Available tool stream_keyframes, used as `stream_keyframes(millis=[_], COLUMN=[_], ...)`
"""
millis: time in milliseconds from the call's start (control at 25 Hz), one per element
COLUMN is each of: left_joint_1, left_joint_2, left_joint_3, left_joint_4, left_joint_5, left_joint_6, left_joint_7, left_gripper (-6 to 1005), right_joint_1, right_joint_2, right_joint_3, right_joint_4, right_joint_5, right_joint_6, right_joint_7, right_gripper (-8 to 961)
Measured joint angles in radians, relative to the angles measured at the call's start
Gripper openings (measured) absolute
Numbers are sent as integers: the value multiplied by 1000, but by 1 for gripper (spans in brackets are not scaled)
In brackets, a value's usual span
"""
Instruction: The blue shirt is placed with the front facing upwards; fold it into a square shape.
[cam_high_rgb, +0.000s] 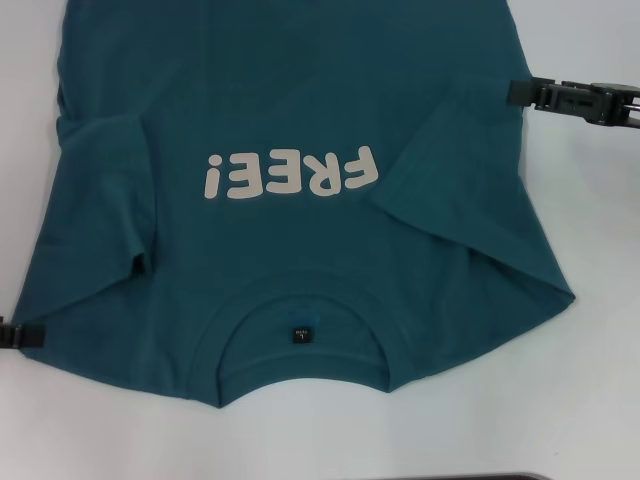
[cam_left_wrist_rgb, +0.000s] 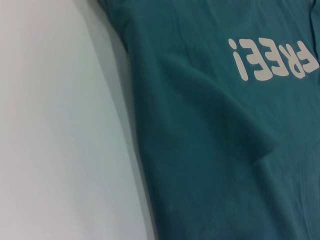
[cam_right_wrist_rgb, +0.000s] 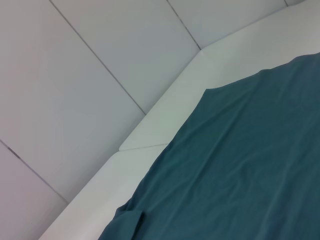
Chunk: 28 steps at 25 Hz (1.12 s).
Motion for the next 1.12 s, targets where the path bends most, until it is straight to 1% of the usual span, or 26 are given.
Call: stream_keyframes(millis=[680, 1120], left_joint_1=[-17, -26], left_joint_2=[-5, -17], left_joint_3=[7, 24], left_joint_4=[11, 12], left_joint_5=[22, 24], left_joint_6=[-19, -16], left_joint_7=[-3, -3], left_gripper=[907, 907], right_joint_1=[-1, 2], right_joint_2=[0, 0], right_joint_3=[0, 0], right_joint_4=[0, 1], right_joint_5=[0, 0], right_joint_6=[0, 0], right_joint_7=[0, 0], right_gripper=[749, 748])
